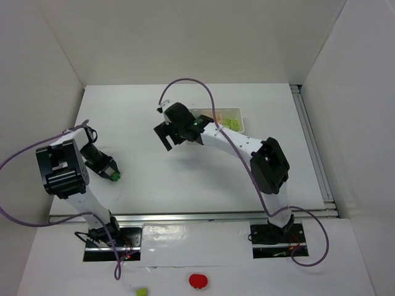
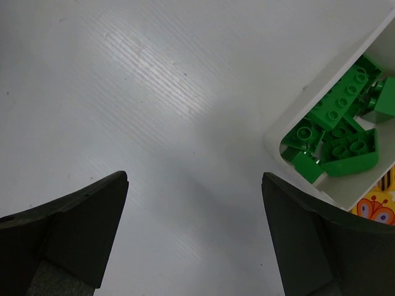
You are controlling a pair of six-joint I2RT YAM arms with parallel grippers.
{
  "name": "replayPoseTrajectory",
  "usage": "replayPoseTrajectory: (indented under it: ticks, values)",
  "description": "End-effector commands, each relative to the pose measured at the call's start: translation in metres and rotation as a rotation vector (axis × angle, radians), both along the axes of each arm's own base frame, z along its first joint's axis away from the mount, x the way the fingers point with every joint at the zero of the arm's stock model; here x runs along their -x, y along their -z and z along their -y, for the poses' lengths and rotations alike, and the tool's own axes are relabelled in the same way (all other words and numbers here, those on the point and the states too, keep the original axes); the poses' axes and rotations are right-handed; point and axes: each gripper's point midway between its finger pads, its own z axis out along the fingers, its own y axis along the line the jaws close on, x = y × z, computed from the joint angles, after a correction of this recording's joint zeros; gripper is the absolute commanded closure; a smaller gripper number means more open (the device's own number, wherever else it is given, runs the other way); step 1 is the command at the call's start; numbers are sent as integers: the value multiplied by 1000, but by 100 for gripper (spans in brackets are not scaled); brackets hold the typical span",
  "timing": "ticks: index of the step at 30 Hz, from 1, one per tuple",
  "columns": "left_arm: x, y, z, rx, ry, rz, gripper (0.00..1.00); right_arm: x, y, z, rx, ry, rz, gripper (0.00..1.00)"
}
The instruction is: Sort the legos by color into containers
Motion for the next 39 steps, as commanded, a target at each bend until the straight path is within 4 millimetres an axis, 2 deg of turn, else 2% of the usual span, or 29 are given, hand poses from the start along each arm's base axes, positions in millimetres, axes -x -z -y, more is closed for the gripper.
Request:
replayPoseTrajectory:
  ticks: [1,4,6,7,8,9,10,12,13,14,15,16,17,18,19,20,21,22,23,25,26,28,32,33,34,35,37,38,39]
  values:
    - [-9,-2,3,3,-1,23,58,-6,-37,-1,-70,11,74,4]
    - [-13,-7,11,35,6,49,72,-8,-46,3,-78,38,95,4]
    - [-20,-15,20,50,27,86,74,-12,-58,11,-97,72,124,4]
    - [-25,-21,31,65,44,105,75,-16,-64,18,-107,94,146,4]
    - [-33,-30,35,54,67,144,75,-17,-79,25,-153,114,172,4]
    - [-40,-38,53,76,94,169,75,-26,-86,39,-171,161,180,4]
    - [-49,-43,61,82,112,196,75,-30,-92,50,-182,197,189,4]
    - [-78,-72,77,84,158,304,75,-40,-112,80,-208,289,222,4]
    - [-88,-82,96,96,205,335,75,-47,-121,99,-196,365,260,4]
    - [-112,-107,106,87,242,424,75,-44,-134,113,-203,416,294,4]
    - [-123,-114,118,93,268,440,75,-49,-145,131,-188,492,341,4]
    - [-132,-123,142,95,336,473,75,-49,-154,148,-202,550,354,4]
    - [-151,-150,155,87,370,541,75,-50,-156,160,-199,590,358,4]
    - [-159,-157,168,93,400,561,75,-53,-161,178,-203,643,366,4]
    - [-167,-147,192,109,452,547,75,-54,-161,191,-214,697,369,4]
    - [-183,-165,204,112,473,603,75,-51,-168,200,-239,722,375,4]
    - [-187,-166,216,127,494,605,75,-52,-164,215,-234,761,375,4]
    - [-194,-167,227,133,514,618,75,-51,-165,221,-248,783,372,4]
    - [-203,-166,247,153,548,629,75,-48,-170,229,-264,800,378,4]
    - [-208,-165,272,167,591,645,75,-46,-164,241,-270,822,352,4]
    - [-217,-161,280,171,602,657,75,-43,-163,246,-272,838,344,4]
    - [-220,-156,298,184,620,661,75,-40,-161,251,-278,844,333,4]
    - [-235,-140,306,171,601,671,75,-34,-162,258,-271,853,330,4]
    - [-238,-142,307,172,601,684,74,-33,-165,259,-278,853,335,4]
    - [-238,-133,305,160,598,665,70,-33,-166,259,-278,853,335,4]
    - [-239,-132,303,149,596,666,65,-34,-165,262,-280,856,333,4]
    - [-240,-129,306,163,599,666,41,-33,-163,262,-272,856,327,4]
    - [-240,-129,306,163,599,666,23,-33,-163,262,-272,856,327,4]
    - [-239,-129,310,189,614,668,11,-32,-163,261,-276,849,322,4]
